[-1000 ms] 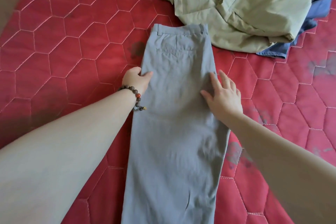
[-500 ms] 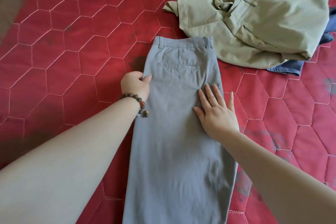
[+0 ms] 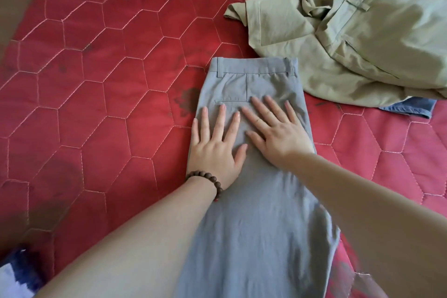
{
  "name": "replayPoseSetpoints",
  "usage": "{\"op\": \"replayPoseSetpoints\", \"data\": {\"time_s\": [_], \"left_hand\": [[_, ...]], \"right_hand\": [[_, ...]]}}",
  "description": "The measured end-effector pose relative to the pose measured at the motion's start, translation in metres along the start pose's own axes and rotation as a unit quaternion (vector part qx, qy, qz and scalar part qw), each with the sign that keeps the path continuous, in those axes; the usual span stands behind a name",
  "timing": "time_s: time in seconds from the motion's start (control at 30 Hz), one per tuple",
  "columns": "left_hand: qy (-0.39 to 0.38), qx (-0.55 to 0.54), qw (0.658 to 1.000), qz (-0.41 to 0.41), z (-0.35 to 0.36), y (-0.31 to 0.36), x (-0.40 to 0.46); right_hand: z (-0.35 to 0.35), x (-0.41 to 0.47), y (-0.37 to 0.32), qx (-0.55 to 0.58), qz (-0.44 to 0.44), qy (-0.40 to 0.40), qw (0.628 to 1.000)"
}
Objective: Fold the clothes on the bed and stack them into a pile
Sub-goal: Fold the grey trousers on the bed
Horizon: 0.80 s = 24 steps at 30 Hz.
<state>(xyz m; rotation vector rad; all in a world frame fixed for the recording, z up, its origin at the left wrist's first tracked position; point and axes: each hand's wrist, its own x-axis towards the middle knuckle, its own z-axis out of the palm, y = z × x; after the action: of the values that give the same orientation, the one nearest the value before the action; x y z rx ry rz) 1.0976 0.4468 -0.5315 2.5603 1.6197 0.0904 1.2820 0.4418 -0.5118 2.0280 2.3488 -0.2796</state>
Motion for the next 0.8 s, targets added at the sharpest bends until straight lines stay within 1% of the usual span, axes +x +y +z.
{"op": "replayPoseSetpoints", "data": {"time_s": [0.07, 0.13, 0.2, 0.23, 0.27, 0.3, 0.37, 0.4, 0.43, 0.47, 0.53, 0.6, 0.67, 0.7, 0.73, 0.8], "left_hand": [[-0.011, 0.010, 1.000, -0.006, 0.002, 0.000, -0.001], [-0.020, 0.019, 1.000, -0.004, 0.003, 0.000, -0.001], [-0.023, 0.026, 0.999, -0.006, 0.004, -0.001, 0.000], [-0.024, 0.030, 0.999, -0.006, 0.004, -0.001, 0.001], [-0.024, 0.033, 0.999, -0.006, 0.004, 0.000, 0.001], [-0.022, 0.036, 0.999, -0.006, 0.005, 0.000, 0.001], [-0.019, 0.042, 0.999, -0.004, 0.006, 0.000, 0.002], [-0.017, 0.042, 0.999, -0.003, 0.006, 0.000, 0.002], [-0.014, 0.040, 0.999, -0.001, 0.005, 0.000, 0.001], [-0.013, 0.038, 0.999, 0.000, 0.005, 0.001, 0.001], [-0.015, 0.035, 0.999, -0.001, 0.004, -0.001, 0.000], [-0.018, 0.037, 0.999, 0.001, 0.004, -0.001, 0.001], [-0.025, 0.040, 0.999, -0.002, 0.003, -0.001, 0.001], [-0.029, 0.039, 0.999, -0.005, 0.003, -0.001, 0.002], [-0.030, 0.038, 0.999, -0.007, 0.002, 0.000, 0.002], [-0.031, 0.032, 0.999, -0.008, 0.002, 0.000, 0.002]], "right_hand": [[-0.005, 0.012, 0.026, -0.037, 0.082, -0.011, 0.996], [-0.010, 0.024, 0.040, -0.071, 0.144, -0.015, 0.987], [-0.014, 0.036, 0.035, -0.078, 0.188, 0.008, 0.979], [-0.016, 0.042, 0.026, -0.069, 0.193, 0.030, 0.978], [-0.017, 0.049, 0.013, -0.044, 0.173, 0.047, 0.983], [-0.016, 0.054, 0.000, -0.006, 0.123, 0.044, 0.991], [-0.012, 0.058, -0.016, 0.055, -0.003, 0.000, 0.998], [-0.011, 0.057, -0.013, 0.060, -0.037, -0.014, 0.997], [-0.010, 0.054, -0.004, 0.050, -0.041, -0.015, 0.998], [-0.010, 0.048, 0.007, 0.030, -0.026, -0.007, 0.999], [-0.006, 0.034, 0.030, -0.011, 0.028, 0.013, 0.999], [-0.006, 0.023, 0.045, -0.037, 0.100, 0.013, 0.994], [-0.008, 0.016, 0.038, -0.062, 0.154, 0.032, 0.986], [-0.008, 0.011, 0.025, -0.062, 0.157, 0.048, 0.985], [-0.008, 0.001, 0.005, -0.041, 0.138, 0.062, 0.988], [0.002, -0.033, -0.043, 0.054, 0.047, 0.073, 0.995]]}}
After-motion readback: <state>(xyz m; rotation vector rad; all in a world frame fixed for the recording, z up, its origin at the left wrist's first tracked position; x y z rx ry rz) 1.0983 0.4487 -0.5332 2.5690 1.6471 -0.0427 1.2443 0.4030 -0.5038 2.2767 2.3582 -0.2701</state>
